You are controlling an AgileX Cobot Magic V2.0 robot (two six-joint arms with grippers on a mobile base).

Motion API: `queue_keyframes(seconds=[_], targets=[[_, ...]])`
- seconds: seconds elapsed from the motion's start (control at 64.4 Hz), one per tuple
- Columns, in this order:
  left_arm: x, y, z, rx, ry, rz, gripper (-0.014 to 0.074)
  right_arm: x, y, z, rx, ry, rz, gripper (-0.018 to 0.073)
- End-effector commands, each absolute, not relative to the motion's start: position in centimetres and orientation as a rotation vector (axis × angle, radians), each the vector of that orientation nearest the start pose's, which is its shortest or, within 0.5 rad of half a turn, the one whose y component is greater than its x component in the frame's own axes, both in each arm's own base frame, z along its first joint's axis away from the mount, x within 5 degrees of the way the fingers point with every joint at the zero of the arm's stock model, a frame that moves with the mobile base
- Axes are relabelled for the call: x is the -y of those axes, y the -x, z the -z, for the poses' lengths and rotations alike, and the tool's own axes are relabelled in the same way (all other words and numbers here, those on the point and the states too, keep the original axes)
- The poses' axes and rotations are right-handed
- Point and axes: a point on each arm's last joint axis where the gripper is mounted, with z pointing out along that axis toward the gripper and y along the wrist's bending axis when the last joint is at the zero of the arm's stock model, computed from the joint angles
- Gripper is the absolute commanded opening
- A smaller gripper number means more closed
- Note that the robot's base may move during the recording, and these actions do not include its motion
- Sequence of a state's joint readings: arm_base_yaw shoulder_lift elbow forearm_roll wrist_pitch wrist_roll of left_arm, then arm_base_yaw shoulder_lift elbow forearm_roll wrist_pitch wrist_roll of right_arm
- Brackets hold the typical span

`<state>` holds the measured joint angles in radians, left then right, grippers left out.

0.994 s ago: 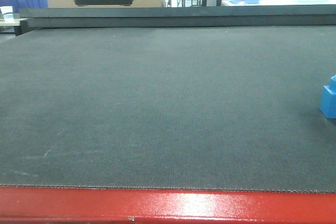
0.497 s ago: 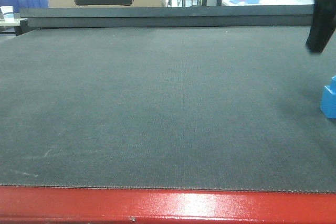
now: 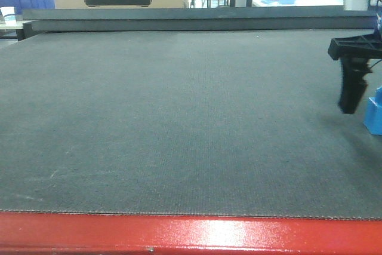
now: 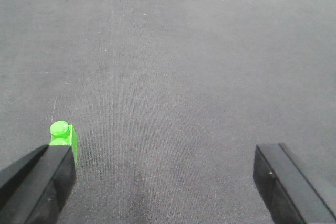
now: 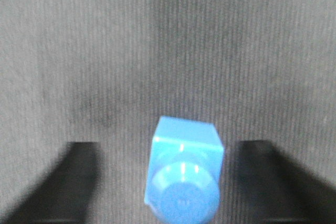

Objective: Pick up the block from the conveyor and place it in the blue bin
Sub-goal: 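Close the right gripper on the blue brick and the left on the green brick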

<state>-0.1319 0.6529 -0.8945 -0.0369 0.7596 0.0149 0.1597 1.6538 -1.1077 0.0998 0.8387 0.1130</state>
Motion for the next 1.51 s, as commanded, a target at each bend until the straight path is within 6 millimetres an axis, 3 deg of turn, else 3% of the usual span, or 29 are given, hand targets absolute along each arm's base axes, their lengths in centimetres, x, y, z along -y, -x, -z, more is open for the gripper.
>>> queue_keyframes(seconds=[0.0,0.202,0.357,0.512,0.606,0.808,1.056,1.491], targets=[[1.8,-11.0,-39.1,-1.993,-0.139,0.128,0.0598,-5.7,-32.0,-22.5,-2.839,0.007,-0.147,0.0179],[1.8,-11.5,-39.2,-2.11,-0.146,0.121,0.0587,-5.3,-32.1,-22.5,-2.829,0.033,-0.088,-0.0164],[1.9,-12.9,-40.3,-2.203,-0.158,0.094,0.0587,-5.3,-31.8,-23.2,-2.81,0.019,-0.101,-0.0151],[1.4,-15.5,-41.1,-2.369,-0.129,-0.022,0.0587,-5.3,-30.8,-25.7,-2.743,0.023,-0.12,-0.0151],[1.1,-18.0,-41.3,-2.468,-0.128,-0.124,0.0587,-5.2,-29.8,-27.7,-2.676,0.064,-0.126,-0.0151],[-0.5,-23.4,-40.9,-2.547,-0.082,-0.124,0.0587,-5.4,-28.0,-30.9,-2.569,0.076,-0.221,-0.0151],[-4.4,-29.0,-37.1,-2.695,-0.097,-0.043,0.0587,-5.5,-27.3,-31.9,-2.528,0.079,-0.252,-0.0151],[-6.3,-36.4,-28.4,-2.774,-0.129,-0.119,0.0587,-5.5,-27.4,-32.0,-2.521,0.078,-0.253,-0.0151]])
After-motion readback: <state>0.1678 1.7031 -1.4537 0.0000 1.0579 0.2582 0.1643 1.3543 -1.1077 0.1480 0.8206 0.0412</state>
